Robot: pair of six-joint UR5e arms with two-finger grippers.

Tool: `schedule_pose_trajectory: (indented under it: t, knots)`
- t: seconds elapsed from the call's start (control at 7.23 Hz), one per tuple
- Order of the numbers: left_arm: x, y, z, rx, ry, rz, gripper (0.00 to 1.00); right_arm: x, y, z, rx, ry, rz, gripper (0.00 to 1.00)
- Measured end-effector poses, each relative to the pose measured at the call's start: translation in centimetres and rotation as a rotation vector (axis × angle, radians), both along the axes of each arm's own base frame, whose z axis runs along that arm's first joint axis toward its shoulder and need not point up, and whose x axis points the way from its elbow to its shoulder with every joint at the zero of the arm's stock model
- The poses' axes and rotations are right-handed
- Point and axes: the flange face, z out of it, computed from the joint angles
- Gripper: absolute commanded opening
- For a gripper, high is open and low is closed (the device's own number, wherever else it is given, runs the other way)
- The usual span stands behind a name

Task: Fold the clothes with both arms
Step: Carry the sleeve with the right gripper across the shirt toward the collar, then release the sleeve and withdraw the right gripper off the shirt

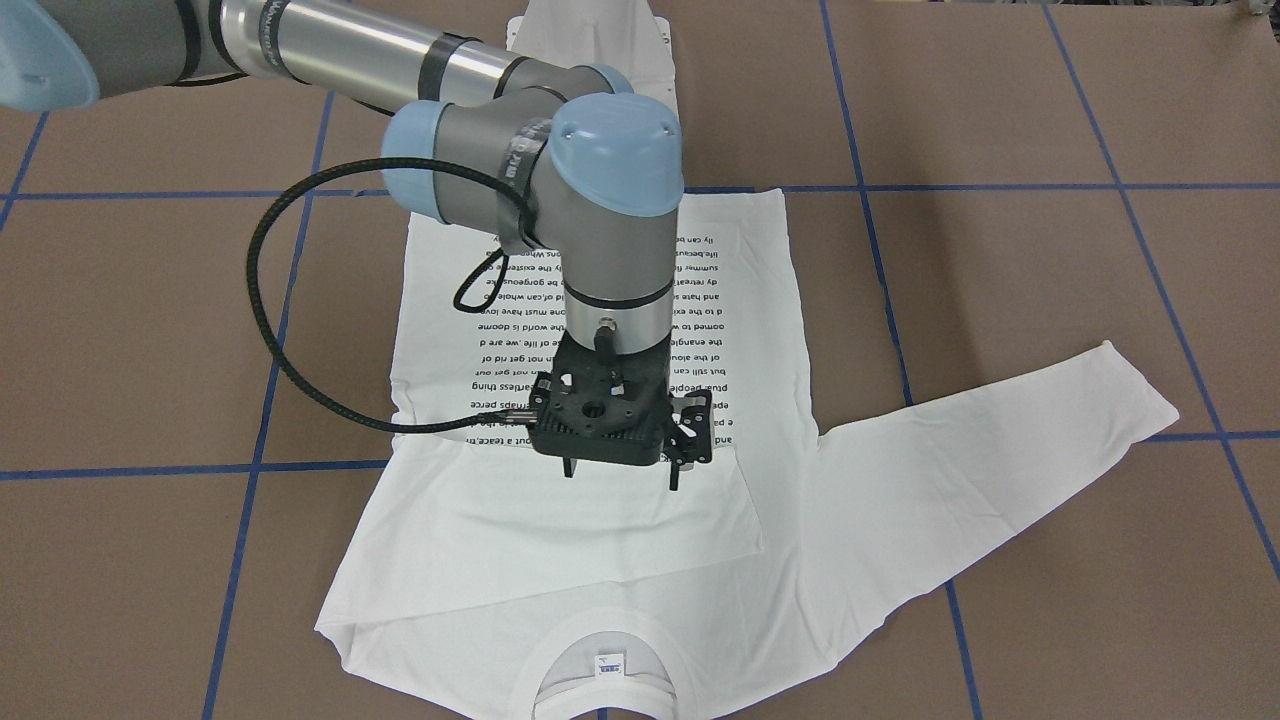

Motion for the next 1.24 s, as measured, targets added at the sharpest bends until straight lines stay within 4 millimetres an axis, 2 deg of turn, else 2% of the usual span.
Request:
schedule_pose_trajectory:
  t: [0.14, 0.28, 0.55, 0.69, 0.97, 1.24]
  knots:
    - [0.9, 0.5, 1.2, 0.014, 0.015, 0.029, 1.00, 3.7, -0.1, 3.2, 0.029, 0.003, -0.068, 1.00]
    - [2.8, 0.8, 2.1, 0.006, 0.033, 0.074, 1.00, 8.6, 0.5, 7.3, 0.073, 0.009, -0.135, 1.00]
    - [8.5, 1.5, 3.6, -0.039, 0.063, 0.145, 1.00, 20.0, 3.6, 15.6, 0.155, 0.010, -0.264, 1.00]
    - [11.1, 1.9, 4.8, -0.042, 0.062, 0.154, 1.00, 24.4, 5.8, 19.5, 0.187, 0.024, -0.319, 1.00]
    - [15.4, 3.0, 7.6, -0.026, 0.045, 0.182, 1.00, 31.1, 9.9, 25.9, 0.218, 0.055, -0.399, 1.00]
    - [18.7, 3.6, 8.5, -0.020, 0.025, 0.227, 1.00, 34.5, 12.8, 30.3, 0.215, 0.088, -0.444, 1.00]
